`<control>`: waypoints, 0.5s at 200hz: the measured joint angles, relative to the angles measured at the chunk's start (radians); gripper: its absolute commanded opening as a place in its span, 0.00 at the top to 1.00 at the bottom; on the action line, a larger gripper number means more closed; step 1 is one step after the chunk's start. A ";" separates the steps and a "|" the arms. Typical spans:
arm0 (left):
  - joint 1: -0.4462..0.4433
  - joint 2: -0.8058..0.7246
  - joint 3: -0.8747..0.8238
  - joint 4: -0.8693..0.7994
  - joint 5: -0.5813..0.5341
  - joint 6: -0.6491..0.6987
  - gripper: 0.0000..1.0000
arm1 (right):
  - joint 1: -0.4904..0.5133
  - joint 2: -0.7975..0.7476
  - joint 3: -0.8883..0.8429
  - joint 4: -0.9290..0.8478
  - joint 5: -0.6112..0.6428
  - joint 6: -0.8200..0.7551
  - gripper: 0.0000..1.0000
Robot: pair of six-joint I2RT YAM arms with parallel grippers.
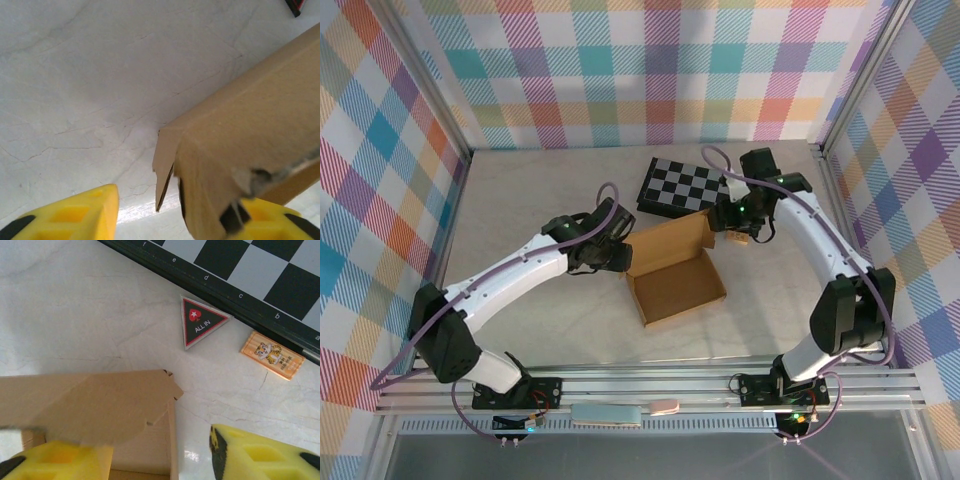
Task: Fold the paper box
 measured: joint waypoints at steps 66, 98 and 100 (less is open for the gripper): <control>0.000 0.058 0.013 0.024 -0.014 -0.044 0.75 | 0.031 0.015 -0.066 0.074 -0.001 -0.025 0.64; 0.000 0.100 0.060 0.025 -0.030 -0.061 0.82 | 0.044 0.015 -0.075 0.106 0.000 -0.010 0.76; 0.000 0.103 0.062 0.026 -0.030 -0.063 0.82 | 0.046 0.015 -0.076 0.108 0.001 -0.010 0.77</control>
